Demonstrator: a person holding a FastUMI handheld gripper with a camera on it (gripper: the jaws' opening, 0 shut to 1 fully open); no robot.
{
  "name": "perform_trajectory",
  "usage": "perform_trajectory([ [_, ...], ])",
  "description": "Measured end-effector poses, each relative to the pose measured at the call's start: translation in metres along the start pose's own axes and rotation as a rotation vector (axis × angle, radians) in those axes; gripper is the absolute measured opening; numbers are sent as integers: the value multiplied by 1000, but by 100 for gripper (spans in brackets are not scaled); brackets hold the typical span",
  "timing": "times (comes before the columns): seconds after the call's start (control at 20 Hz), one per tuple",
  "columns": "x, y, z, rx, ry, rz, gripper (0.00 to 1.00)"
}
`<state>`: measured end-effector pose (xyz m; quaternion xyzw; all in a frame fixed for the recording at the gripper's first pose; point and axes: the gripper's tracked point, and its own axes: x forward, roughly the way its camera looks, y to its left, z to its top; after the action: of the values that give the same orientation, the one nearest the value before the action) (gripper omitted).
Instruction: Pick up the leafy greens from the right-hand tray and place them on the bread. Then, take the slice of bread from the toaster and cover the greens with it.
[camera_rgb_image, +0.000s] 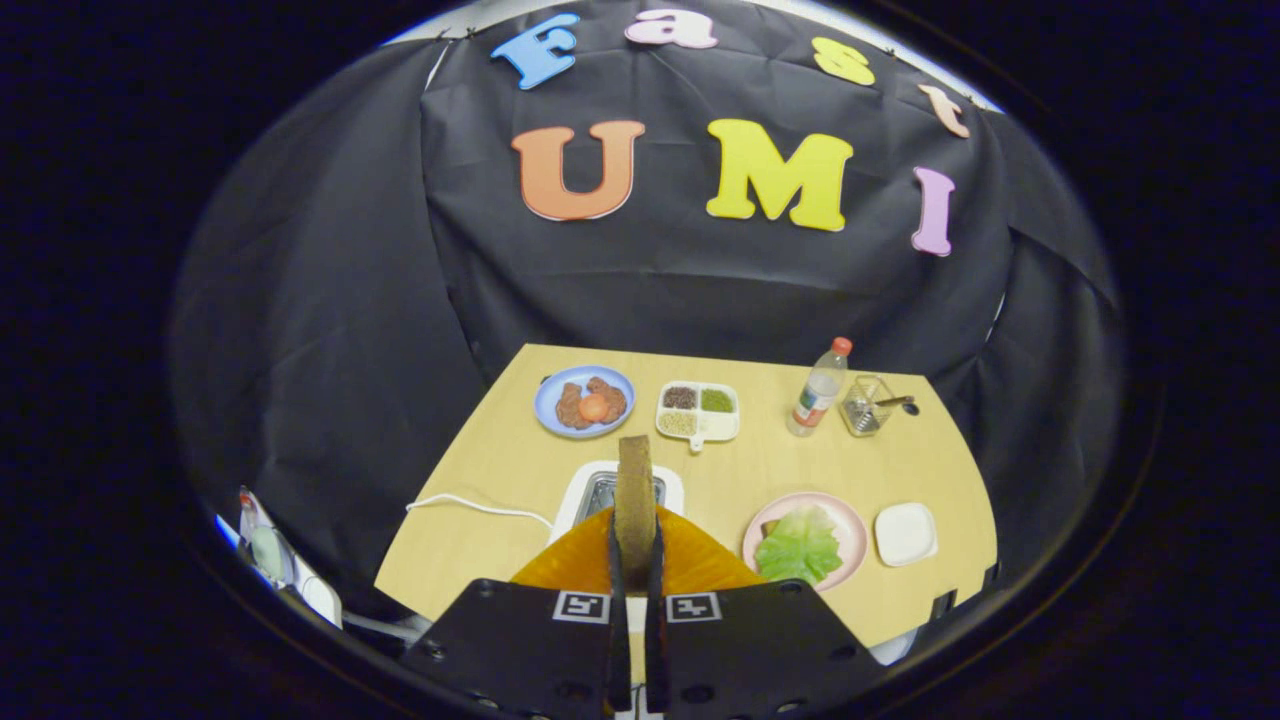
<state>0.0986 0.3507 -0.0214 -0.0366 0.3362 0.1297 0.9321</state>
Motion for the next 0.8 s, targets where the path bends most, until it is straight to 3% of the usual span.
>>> perform_trajectory([
  [0.3, 7, -50, -4, 59, -9, -72, 6],
  [0.65, 58, -116, -31, 133, 25, -163, 6],
  [0.8, 79, -126, -48, 135, 55, -159, 6],
])
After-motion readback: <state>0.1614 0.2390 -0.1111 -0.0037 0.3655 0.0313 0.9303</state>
